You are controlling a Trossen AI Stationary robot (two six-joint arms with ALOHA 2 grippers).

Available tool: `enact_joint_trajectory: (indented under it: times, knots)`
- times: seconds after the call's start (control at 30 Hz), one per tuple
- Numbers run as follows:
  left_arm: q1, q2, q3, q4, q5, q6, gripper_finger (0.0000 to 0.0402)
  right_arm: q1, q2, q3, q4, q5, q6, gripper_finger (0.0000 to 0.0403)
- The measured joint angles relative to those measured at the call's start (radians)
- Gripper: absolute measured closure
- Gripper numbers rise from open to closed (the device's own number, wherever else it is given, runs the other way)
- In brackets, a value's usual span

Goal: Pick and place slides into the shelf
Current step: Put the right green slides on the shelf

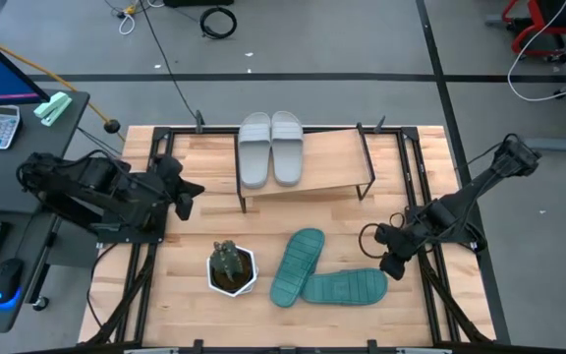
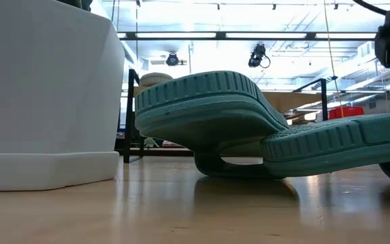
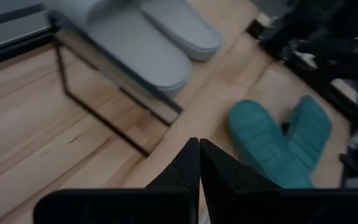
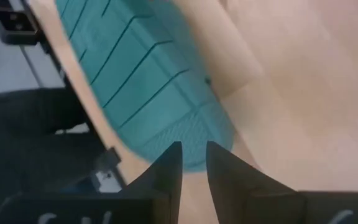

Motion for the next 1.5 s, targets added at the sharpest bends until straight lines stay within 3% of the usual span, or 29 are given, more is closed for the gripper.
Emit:
enact_joint_trajectory:
  times: [0.23,0.5,0.63,0.9,1.03,1.33,1.5]
  knots:
    - [0.001,-0.019,-0.034,0.074,0.020,0.023,0.0388,0.002,0.000,-0.034,-0.017,0.065,-0.046,0.0324]
    - [0.001,-0.018,-0.034,0.124,0.031,0.023,0.0388,0.002,0.000,-0.093,-0.010,0.038,0.015,0.0302]
    - [0.001,-0.018,-0.034,0.139,0.041,0.023,0.0382,0.002,0.000,-0.093,-0.007,0.042,0.053,0.0262]
    - [0.001,-0.018,-0.034,0.146,0.042,0.015,0.0393,0.004,0.000,-0.093,0.016,0.033,0.225,0.0142]
    - [0.001,-0.018,-0.034,0.151,0.042,0.015,0.0393,0.025,0.000,-0.093,0.087,0.039,0.275,0.0109]
    - [0.001,-0.018,-0.034,0.151,0.042,0.023,0.0376,0.086,0.025,-0.133,0.134,0.112,0.369,0.0104]
    - [0.001,-0.018,-0.034,0.153,0.042,0.024,0.0387,0.101,0.029,-0.220,0.380,0.128,0.418,0.0105]
